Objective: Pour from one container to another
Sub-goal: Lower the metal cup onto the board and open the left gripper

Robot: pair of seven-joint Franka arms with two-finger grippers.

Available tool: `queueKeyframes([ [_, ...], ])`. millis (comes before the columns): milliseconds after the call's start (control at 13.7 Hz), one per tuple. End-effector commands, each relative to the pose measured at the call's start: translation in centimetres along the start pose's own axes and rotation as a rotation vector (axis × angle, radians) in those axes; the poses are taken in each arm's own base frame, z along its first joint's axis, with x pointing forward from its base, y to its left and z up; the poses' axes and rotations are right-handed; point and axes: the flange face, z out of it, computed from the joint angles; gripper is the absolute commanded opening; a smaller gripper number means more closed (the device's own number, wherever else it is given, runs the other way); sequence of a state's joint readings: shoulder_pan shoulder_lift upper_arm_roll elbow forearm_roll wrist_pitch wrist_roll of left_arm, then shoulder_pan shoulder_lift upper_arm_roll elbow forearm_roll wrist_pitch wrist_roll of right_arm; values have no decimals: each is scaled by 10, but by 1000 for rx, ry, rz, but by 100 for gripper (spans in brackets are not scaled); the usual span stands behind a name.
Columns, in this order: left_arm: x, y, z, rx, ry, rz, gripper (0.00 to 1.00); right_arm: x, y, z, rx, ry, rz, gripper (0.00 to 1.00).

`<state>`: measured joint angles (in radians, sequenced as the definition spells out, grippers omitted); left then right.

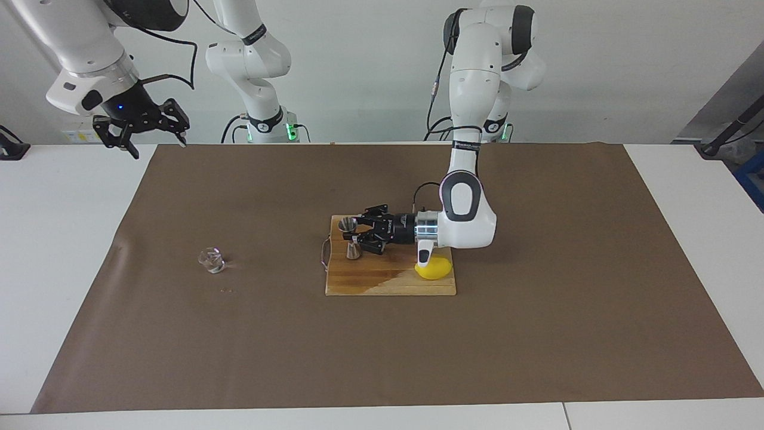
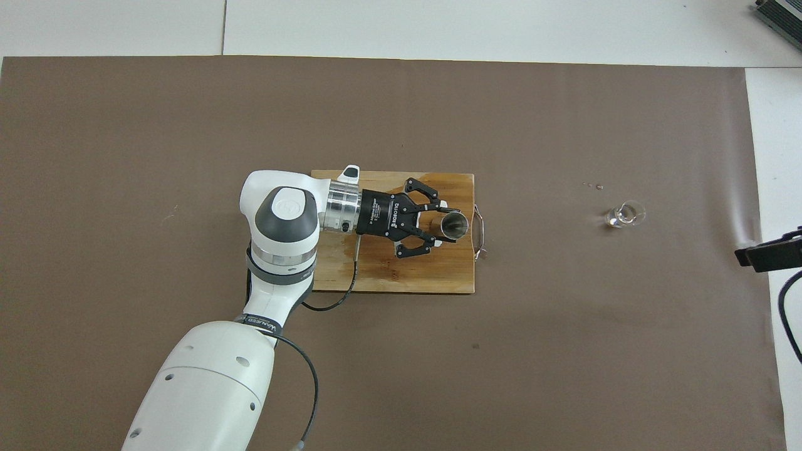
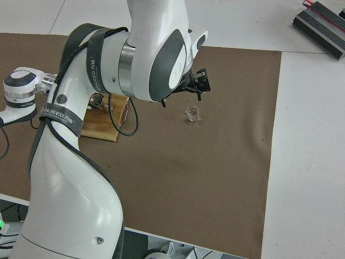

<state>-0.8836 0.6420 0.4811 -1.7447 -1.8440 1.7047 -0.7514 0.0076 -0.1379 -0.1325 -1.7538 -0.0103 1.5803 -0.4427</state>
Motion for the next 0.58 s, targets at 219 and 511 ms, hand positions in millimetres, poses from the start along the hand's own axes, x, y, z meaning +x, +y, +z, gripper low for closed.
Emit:
queueKeyframes([
  [219,6,-4,-3,-52,42,-15,42,-9,0,-1,7,12,-16,100],
  [511,5,-3,-4,-55,43,-15,52,-9,1,-2,3,19,-11,100],
])
